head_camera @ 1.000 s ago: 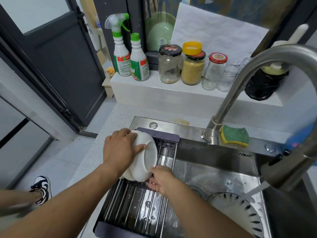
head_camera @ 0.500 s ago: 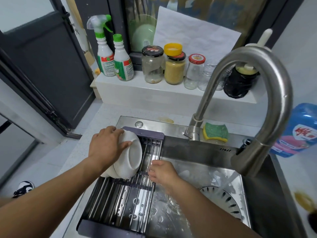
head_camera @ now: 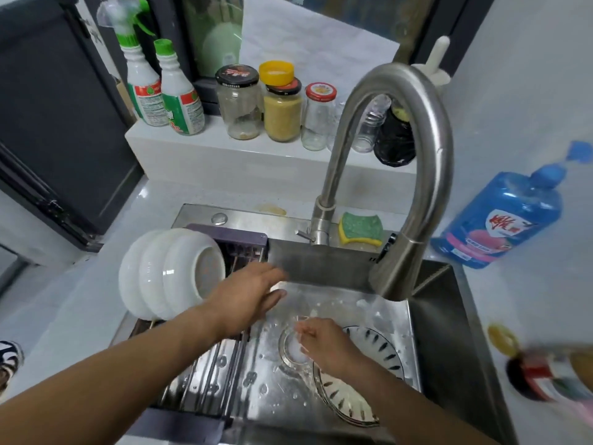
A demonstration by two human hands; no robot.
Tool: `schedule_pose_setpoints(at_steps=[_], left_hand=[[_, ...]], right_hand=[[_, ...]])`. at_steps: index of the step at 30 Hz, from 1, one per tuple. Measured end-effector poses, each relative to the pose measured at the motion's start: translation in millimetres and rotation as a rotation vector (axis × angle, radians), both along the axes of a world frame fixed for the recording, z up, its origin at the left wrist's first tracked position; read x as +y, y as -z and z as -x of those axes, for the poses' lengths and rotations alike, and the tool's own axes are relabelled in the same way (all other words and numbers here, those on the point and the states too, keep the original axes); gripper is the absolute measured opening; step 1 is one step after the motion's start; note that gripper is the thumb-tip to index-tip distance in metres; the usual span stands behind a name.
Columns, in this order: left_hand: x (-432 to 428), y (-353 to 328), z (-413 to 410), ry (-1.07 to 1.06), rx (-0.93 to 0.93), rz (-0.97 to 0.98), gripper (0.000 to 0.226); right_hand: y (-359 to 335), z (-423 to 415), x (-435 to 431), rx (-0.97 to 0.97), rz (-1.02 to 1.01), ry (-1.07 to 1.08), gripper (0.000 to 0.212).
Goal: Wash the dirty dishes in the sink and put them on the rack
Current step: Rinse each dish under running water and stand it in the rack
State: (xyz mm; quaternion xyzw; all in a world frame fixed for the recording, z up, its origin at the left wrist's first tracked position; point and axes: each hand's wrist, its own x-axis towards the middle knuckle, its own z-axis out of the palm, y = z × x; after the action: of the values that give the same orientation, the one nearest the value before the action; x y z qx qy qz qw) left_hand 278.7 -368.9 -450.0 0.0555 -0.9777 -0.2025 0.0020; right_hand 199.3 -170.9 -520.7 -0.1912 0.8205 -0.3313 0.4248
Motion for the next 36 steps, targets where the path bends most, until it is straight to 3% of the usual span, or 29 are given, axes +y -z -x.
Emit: schedule_pose_setpoints(at_steps=[4, 7, 13, 20, 26, 28, 31, 34, 36], left_hand=[[48.7, 31.3, 21.0, -0.095, -0.220, -0.157, 0.028], [63.6, 58.9, 28.3, -0.225, -0.364, -0.269, 0.026], [84.6, 89.5, 46.1, -0.288, -0.462, -0.443, 0.021], [96.4, 113.0, 56.6, -0.455, -0.490, -0.576, 0.017], [119.1, 130.4, 52.1, -0.462, -0.545, -0.594, 0.023], [127.8, 137.0, 47.4, -0.493, -0.575, -0.612, 0.019], [140.5, 146.5, 40.7, -0.546, -0.647, -0.691, 0.011], [147.7, 153.2, 35.9, -0.623, -0.629, -0.773, 0.017], [150.3, 157.2, 33.2, -0.679, -0.612, -0.850, 0.007]], right_hand=[[6.9, 40.6, 70.0, 0.103, -0.266, -0.201, 0.019], [23.4, 67.3, 109.0, 0.167, -0.364, -0.182, 0.016], [38.2, 95.3, 124.3, 0.152, -0.289, -0.099, 0.028], [47.6, 111.3, 121.0, 0.195, -0.251, -0.170, 0.019], [56.9, 117.0, 134.5, 0.407, -0.361, -0.104, 0.020], [58.2, 114.9, 143.8, 0.367, -0.415, -0.080, 0.031], [65.9, 107.5, 159.6, 0.227, -0.450, -0.084, 0.026], [74.0, 99.2, 167.5, 0.183, -0.445, -0.095, 0.035], [73.4, 95.1, 167.2, 0.164, -0.428, -0.065, 0.023]])
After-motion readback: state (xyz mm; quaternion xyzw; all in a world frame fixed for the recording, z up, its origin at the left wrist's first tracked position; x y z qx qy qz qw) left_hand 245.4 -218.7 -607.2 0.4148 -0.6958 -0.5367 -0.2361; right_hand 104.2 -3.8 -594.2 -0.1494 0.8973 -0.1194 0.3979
